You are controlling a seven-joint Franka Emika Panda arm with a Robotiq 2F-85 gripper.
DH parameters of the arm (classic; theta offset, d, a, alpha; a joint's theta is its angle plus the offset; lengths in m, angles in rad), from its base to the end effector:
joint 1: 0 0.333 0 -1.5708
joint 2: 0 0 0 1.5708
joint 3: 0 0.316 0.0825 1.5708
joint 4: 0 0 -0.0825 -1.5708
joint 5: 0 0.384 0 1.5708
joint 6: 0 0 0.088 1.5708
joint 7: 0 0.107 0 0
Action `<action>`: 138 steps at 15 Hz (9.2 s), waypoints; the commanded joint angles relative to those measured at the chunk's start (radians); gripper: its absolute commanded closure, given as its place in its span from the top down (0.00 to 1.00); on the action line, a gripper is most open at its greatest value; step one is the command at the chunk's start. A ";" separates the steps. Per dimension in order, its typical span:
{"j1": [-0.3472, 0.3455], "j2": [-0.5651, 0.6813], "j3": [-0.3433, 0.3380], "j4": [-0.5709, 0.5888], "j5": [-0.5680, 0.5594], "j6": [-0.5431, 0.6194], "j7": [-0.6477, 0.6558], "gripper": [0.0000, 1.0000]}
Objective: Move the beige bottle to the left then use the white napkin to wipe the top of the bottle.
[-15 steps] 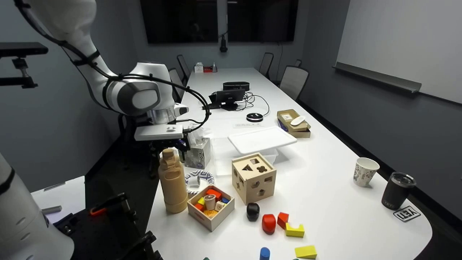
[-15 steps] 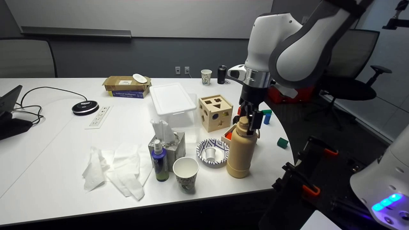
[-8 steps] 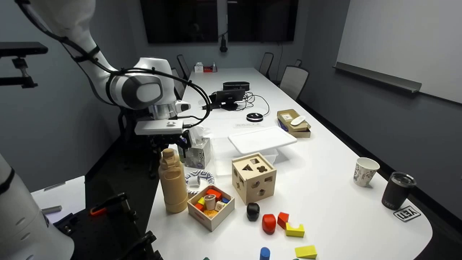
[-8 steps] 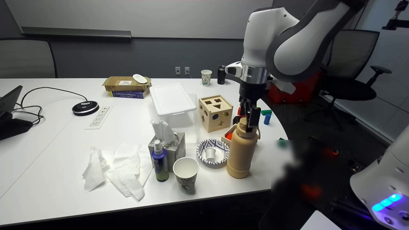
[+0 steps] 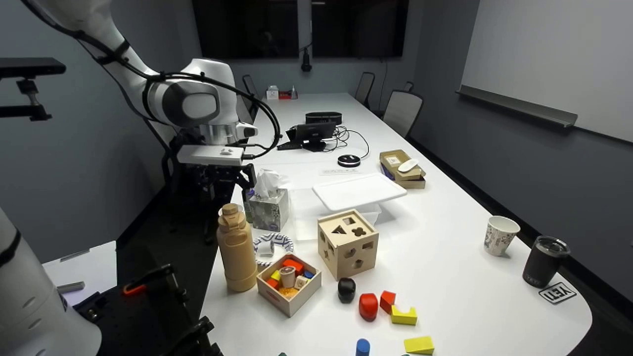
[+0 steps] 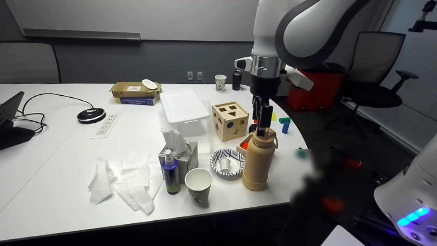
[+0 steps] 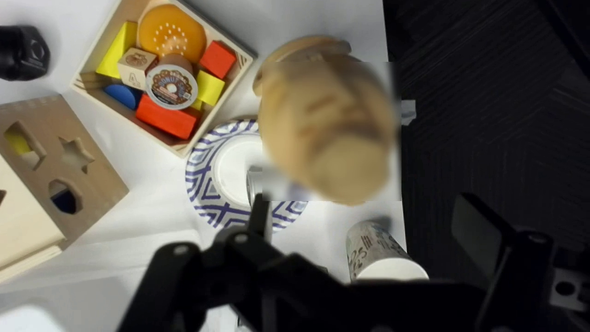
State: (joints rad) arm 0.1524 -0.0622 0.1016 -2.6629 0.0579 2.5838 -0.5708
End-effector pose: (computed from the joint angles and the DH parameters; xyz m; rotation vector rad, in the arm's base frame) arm 0.4043 0.1033 0.2582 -2.8841 -1.1774 0.0204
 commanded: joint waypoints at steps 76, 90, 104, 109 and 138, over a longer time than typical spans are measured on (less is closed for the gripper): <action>0.049 0.022 0.107 0.319 -0.194 -0.487 0.378 0.00; 0.045 0.056 0.098 0.289 -0.228 -0.670 0.459 0.00; 0.024 0.182 0.030 0.300 -0.460 -0.684 0.661 0.00; 0.034 0.189 0.022 0.314 -0.634 -0.586 0.819 0.00; 0.020 0.144 0.151 0.396 -0.159 -0.737 0.457 0.00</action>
State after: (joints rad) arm 0.1480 0.1255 0.2865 -2.2875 -0.0601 1.9972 -0.1593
